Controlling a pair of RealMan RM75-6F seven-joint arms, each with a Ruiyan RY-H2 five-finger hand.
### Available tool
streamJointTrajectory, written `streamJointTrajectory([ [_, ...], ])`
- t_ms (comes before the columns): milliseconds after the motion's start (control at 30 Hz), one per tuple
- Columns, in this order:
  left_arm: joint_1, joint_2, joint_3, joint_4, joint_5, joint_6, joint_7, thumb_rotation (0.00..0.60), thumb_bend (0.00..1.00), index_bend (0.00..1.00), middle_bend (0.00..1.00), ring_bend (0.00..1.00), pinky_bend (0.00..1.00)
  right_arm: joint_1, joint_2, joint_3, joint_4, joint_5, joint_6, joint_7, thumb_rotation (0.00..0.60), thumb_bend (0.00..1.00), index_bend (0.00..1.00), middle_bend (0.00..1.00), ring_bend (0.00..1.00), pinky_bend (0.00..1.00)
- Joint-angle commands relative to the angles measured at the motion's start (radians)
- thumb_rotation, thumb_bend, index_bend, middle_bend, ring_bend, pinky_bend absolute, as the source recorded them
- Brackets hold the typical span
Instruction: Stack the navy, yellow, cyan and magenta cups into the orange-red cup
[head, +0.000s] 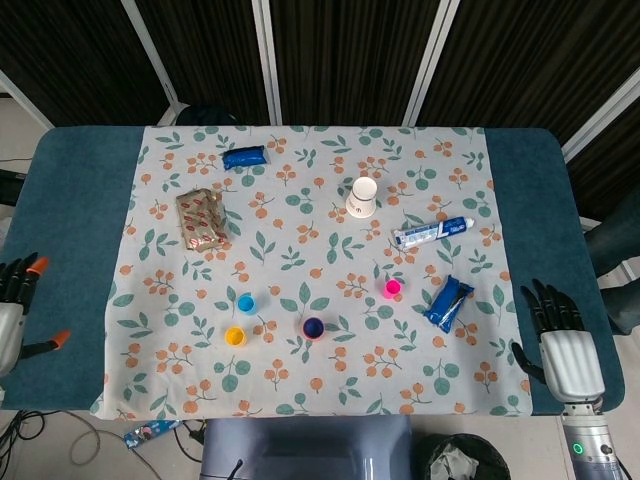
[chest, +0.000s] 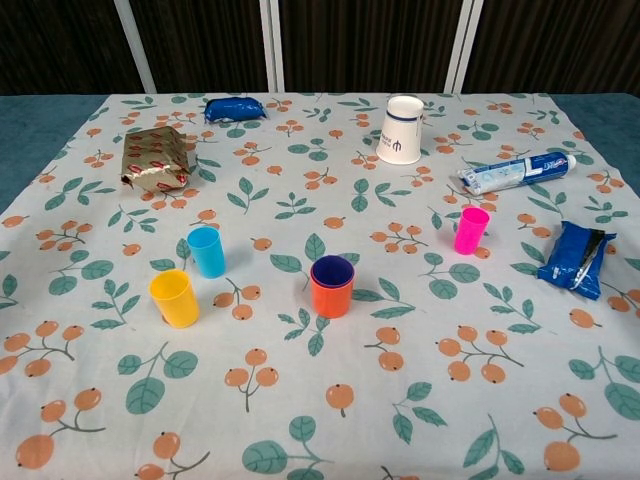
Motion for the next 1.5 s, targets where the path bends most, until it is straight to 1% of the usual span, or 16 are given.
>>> streamJointTrajectory([
  [33,-0.051,0.018,0.001,-0.01,0.052,-0.041,0.036,0.6,0.05,0.07,0.0,0.0,0.0,-0.006,-0.002,0.012,0.008,-0.003,-0.013,0.015,0.6,0.39,0.0,0.0,0.0,0.11],
  [133,-0.117,0.052,0.006,-0.06,0.111,-0.116,0.066,0.6,0.05,0.08,0.0,0.0,0.0,-0.012,-0.005,0.019,0.008,-0.012,-0.021,0.016,0.6,0.39,0.0,0.0,0.0,0.11],
  [167,-0.144,0.067,0.009,-0.085,0.127,-0.155,0.079,0.6,0.05,0.08,0.0,0.0,0.0,-0.015,-0.007,0.023,0.006,-0.013,-0.022,0.018,0.6,0.39,0.0,0.0,0.0,0.11],
  [333,-0.235,0.113,0.021,-0.191,0.166,-0.297,0.138,0.6,0.05,0.09,0.0,0.0,0.0,-0.026,-0.011,0.042,0.002,-0.003,-0.034,0.013,0.6,0.39,0.0,0.0,0.0,0.11],
  [467,-0.286,0.121,0.034,-0.253,0.167,-0.392,0.206,0.6,0.05,0.09,0.0,0.0,0.0,-0.033,-0.015,0.055,-0.001,0.002,-0.044,0.005,0.6,0.39,0.0,0.0,0.0,0.11],
  [600,-0.337,0.099,0.046,-0.293,0.16,-0.484,0.265,0.6,0.05,0.1,0.0,0.0,0.0,-0.039,-0.02,0.067,-0.002,0.006,-0.058,-0.005,0.6,0.39,0.0,0.0,0.0,0.11],
  [767,-0.369,0.049,0.045,-0.294,0.134,-0.53,0.338,0.6,0.05,0.12,0.0,0.0,0.0,-0.045,-0.023,0.078,-0.003,0.007,-0.069,-0.009,0.6,0.39,0.0,0.0,0.0,0.1],
  [933,-0.4,-0.009,0.039,-0.283,0.069,-0.577,0.403,0.6,0.05,0.13,0.0,0.0,0.0,-0.054,-0.027,0.095,-0.003,0.018,-0.077,-0.009,0.6,0.39,0.0,0.0,0.0,0.1],
  [1067,-0.419,-0.05,0.04,-0.268,0.038,-0.594,0.452,0.6,0.05,0.15,0.0,0.0,0.0,-0.058,-0.026,0.104,-0.003,0.019,-0.086,-0.009,0.6,0.39,0.0,0.0,0.0,0.1],
  [1300,-0.427,-0.106,0.046,-0.244,0.031,-0.574,0.461,0.6,0.09,0.2,0.0,0.0,0.0,-0.064,-0.027,0.113,-0.006,0.019,-0.099,-0.007,0.6,0.39,0.0,0.0,0.0,0.1],
  [1500,-0.451,-0.147,0.049,-0.198,-0.008,-0.599,0.475,0.6,0.12,0.22,0.0,0.0,0.0,-0.069,-0.025,0.119,-0.01,0.018,-0.113,-0.005,0.6,0.39,0.0,0.0,0.0,0.1],
])
